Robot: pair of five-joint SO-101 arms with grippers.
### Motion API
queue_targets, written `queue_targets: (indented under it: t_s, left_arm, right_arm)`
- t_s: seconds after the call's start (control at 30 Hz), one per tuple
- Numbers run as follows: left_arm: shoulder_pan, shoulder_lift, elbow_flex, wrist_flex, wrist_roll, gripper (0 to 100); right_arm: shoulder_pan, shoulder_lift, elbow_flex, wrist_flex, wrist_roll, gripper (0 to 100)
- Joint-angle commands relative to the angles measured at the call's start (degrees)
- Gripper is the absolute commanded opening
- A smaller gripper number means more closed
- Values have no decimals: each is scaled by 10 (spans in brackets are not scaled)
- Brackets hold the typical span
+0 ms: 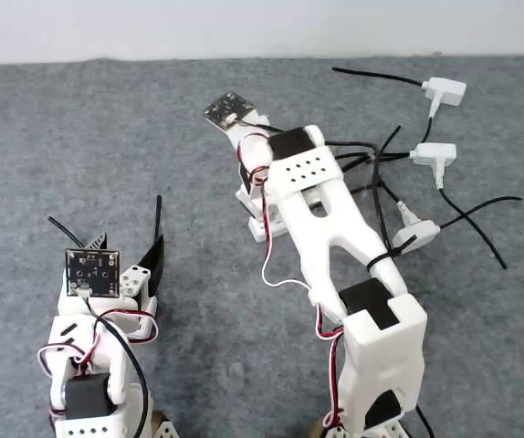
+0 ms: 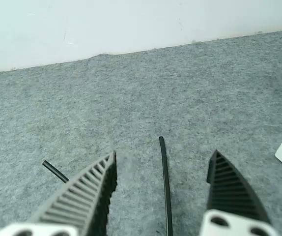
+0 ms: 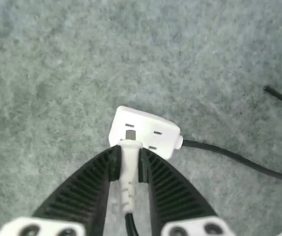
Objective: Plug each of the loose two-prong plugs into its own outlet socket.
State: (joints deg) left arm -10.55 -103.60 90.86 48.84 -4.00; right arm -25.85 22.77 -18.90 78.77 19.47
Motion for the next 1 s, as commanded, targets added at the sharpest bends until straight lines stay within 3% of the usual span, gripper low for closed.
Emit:
queue_targets:
  t_s: [0.0, 0.97]
  left_arm:
    - [-1, -6, -22, -17, 5, 298]
    - [-1, -6, -21, -18, 4, 298]
  right_arm:
    - [-10, 10, -33, -16, 8, 8]
    - [-18, 65, -77, 46, 4, 8]
